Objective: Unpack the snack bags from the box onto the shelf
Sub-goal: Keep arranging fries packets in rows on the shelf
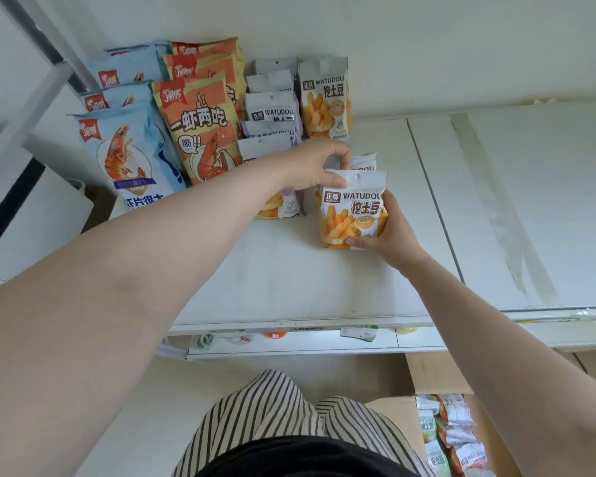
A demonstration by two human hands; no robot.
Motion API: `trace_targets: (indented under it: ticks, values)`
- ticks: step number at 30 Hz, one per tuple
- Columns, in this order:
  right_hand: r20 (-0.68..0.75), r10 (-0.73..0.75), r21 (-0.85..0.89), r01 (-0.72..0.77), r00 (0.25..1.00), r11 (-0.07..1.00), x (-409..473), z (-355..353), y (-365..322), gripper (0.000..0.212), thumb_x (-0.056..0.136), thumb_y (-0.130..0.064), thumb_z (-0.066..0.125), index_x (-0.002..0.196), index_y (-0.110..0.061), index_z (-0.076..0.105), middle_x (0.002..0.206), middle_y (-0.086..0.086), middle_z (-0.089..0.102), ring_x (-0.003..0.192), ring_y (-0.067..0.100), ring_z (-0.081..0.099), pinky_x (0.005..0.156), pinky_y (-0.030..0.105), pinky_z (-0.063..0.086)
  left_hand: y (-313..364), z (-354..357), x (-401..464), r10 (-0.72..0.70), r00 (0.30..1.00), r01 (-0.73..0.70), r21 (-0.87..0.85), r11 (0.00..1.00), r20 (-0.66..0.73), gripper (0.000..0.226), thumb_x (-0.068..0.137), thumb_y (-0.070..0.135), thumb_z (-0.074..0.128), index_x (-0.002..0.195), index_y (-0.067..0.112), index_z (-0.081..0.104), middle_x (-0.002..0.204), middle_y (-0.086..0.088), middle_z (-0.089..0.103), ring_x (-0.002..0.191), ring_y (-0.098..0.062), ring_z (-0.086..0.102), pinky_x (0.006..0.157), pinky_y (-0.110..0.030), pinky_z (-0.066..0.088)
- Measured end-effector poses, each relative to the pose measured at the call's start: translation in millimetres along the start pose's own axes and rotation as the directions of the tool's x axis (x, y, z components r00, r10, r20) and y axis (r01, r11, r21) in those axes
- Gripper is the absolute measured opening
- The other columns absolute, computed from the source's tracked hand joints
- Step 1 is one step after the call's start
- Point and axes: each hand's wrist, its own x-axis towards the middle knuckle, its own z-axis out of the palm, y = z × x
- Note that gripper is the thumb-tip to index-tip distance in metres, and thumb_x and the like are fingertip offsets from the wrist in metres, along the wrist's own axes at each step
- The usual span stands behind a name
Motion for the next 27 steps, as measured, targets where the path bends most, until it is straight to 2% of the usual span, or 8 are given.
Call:
trace_targets:
  ticks: [5, 9, 11, 13, 15, 18, 22, 27]
  values:
    - [-0.012, -0.031, -0.014, 0.031, 0.999, 0.999, 39, -4, -5, 0.093, 0.062, -0.005, 0.088, 0.138, -0.028, 0.040, 0.119, -0.013, 0.064, 0.107, 0.004, 0.063, 0.098, 0.041, 0.052, -5, -19, 37, 0.065, 0.998, -0.056, 0.280, 0.959, -0.023, 0.019, 0.084, 0.027, 0.071, 0.095, 0.021, 0.056, 0.103, 0.003, 0.055, 0.104, -0.016, 0.044, 0.084, -0.031, 0.033]
    - [0.018, -0.049, -0.026, 0.050, 0.999, 0.998, 76, -4, -8, 0.096, 0.061, -0.008, 0.090, 0.140, -0.025, 0.039, 0.120, -0.012, 0.064, 0.108, 0.005, 0.063, 0.098, 0.041, 0.052, -18, -35, 64, 0.053, 0.998, -0.040, 0.343, 0.939, -0.028, 0.030, 0.081, 0.025, 0.074, 0.093, 0.023, 0.047, 0.108, -0.003, 0.058, 0.104, -0.026, 0.053, 0.081, -0.036, 0.040]
    - [0.028, -0.053, -0.053, 0.055, 0.998, 0.997, 93, -2, -9, 0.103, 0.058, -0.012, 0.092, 0.143, -0.027, 0.036, 0.121, -0.011, 0.064, 0.110, 0.008, 0.063, 0.098, 0.042, 0.052, -25, -42, 75, 0.045, 0.996, -0.016, 0.360, 0.933, -0.071, 0.041, 0.080, 0.022, 0.075, 0.106, 0.019, 0.043, 0.117, -0.009, 0.057, 0.105, -0.029, 0.055, 0.076, -0.034, 0.040]
    - [0.030, -0.071, -0.068, 0.073, 0.997, 0.995, 108, 1, -12, 0.107, 0.059, -0.010, 0.092, 0.146, -0.024, 0.032, 0.125, -0.009, 0.062, 0.110, 0.011, 0.062, 0.099, 0.041, 0.051, -33, -48, 82, 0.023, 0.996, 0.012, 0.361, 0.933, -0.091, 0.060, 0.081, 0.021, 0.075, 0.127, 0.015, 0.036, 0.127, -0.016, 0.054, 0.110, -0.031, 0.054, 0.081, -0.036, 0.041]
    - [0.018, -0.101, -0.075, 0.102, 0.995, 0.992, 121, 5, -17, 0.109, 0.061, -0.005, 0.090, 0.148, -0.022, 0.026, 0.133, -0.007, 0.056, 0.111, 0.011, 0.059, 0.096, 0.034, 0.050, -42, -54, 89, -0.007, 0.997, 0.033, 0.355, 0.934, -0.074, 0.080, 0.083, 0.024, 0.075, 0.145, 0.018, 0.025, 0.144, -0.013, 0.043, 0.129, -0.029, 0.044, 0.100, -0.037, 0.037]
    - [-0.009, -0.139, -0.096, 0.137, 0.990, 0.986, 139, 10, -20, 0.109, 0.064, -0.004, 0.089, 0.149, -0.022, 0.022, 0.132, -0.012, 0.051, 0.107, 0.009, 0.056, 0.089, 0.027, 0.046, -56, -61, 96, -0.037, 0.999, 0.040, 0.384, 0.923, -0.015, 0.095, 0.084, 0.030, 0.073, 0.154, 0.020, 0.010, 0.161, -0.003, 0.016, 0.146, -0.021, 0.018, 0.116, -0.033, 0.018]
    - [0.003, -0.159, -0.139, 0.158, 0.987, 0.978, 154, 12, -19, 0.112, 0.065, -0.007, 0.089, 0.150, -0.024, 0.018, 0.134, -0.007, 0.054, 0.107, 0.011, 0.056, 0.088, 0.027, 0.044, -66, -66, 105, -0.070, 0.997, 0.054, 0.449, 0.892, 0.018, 0.110, 0.083, 0.040, 0.071, 0.153, 0.015, -0.010, 0.162, -0.003, -0.009, 0.149, -0.019, -0.003, 0.121, -0.035, 0.005]
    - [0.001, -0.192, -0.183, 0.189, 0.981, 0.965, 158, 12, -20, 0.115, 0.065, -0.007, 0.089, 0.151, -0.019, 0.013, 0.134, -0.001, 0.050, 0.111, 0.014, 0.055, 0.088, 0.025, 0.041, -66, -68, 112, -0.098, 0.994, 0.055, 0.559, 0.827, 0.048, 0.123, 0.078, 0.057, 0.067, 0.149, 0.010, -0.022, 0.158, -0.006, -0.025, 0.148, -0.020, -0.014, 0.122, -0.040, 0.003]
